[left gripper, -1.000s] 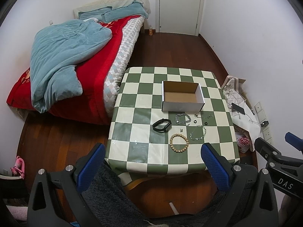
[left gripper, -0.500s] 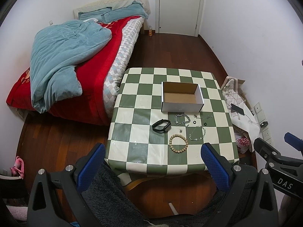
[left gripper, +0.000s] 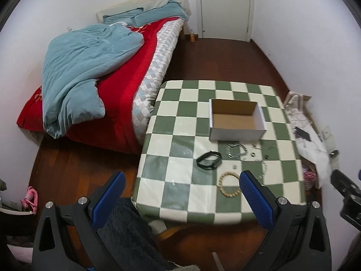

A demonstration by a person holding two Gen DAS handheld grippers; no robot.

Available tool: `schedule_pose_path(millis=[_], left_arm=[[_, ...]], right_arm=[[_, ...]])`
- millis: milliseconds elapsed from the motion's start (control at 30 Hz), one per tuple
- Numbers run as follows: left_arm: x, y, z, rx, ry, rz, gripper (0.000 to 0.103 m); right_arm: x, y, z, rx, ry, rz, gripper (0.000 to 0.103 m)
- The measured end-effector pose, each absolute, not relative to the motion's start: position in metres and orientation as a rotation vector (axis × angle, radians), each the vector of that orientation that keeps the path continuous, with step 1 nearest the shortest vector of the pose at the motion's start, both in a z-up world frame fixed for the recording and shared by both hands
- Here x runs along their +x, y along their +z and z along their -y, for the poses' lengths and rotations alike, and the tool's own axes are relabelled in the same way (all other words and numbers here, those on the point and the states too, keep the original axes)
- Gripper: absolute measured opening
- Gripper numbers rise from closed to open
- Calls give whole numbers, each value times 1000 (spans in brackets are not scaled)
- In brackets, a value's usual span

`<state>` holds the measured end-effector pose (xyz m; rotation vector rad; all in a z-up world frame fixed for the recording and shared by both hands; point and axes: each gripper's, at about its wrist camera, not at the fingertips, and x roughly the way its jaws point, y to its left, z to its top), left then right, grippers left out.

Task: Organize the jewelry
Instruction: 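Grasp the thick silver chain with the left tool while the right tool grasps the thin silver chain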

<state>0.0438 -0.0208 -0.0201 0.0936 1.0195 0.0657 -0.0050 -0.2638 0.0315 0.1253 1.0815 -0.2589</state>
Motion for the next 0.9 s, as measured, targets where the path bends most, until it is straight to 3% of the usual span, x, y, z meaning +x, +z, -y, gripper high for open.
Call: schedule_pose_path(millis=[400,533,800,867,900], left_arm=[[123,-133,37,203,128,-1141,103],[143,-166,44,252,141,-1175,103],[166,-206,63,354,144,-1192,103],[169,-210,68,370,140,-1191,103],[170,-212,71,378,140,-1190,103]], right_arm=[[76,-101,303,172,-298,-1243,100],[105,-160,309,182,-295,-1328,85],[136,-260,309,199,-296,-1459,69],[139,-274,307,201,-288,-1474,54],[138,-276,306,204,-277,-1467,53]])
